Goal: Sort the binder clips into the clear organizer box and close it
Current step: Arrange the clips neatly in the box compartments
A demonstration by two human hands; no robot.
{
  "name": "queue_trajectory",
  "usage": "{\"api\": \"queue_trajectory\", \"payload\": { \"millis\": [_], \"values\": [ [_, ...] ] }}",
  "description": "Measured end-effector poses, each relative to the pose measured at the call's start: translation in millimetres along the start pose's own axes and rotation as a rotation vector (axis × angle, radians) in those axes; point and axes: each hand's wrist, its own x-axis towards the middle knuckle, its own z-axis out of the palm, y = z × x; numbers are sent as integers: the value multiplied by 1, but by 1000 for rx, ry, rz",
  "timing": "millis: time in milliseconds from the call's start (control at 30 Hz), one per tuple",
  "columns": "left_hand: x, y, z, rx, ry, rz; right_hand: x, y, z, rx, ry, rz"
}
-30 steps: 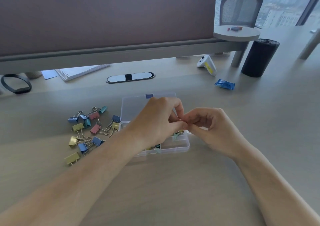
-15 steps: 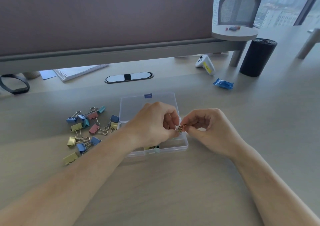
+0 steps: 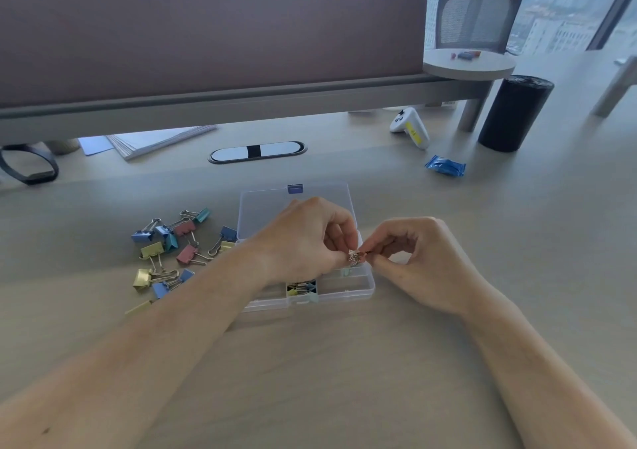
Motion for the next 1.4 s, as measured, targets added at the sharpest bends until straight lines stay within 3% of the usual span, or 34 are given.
{"api": "queue_trajectory", "payload": {
  "millis": [533,1400],
  "values": [
    [-1,-1,0,-72,-33,26,-1,-3,-2,-129,-45,-100],
    [6,-9,2,-46,-44,-12,2,-4,-14,-139,-125,-108]
  ]
}}
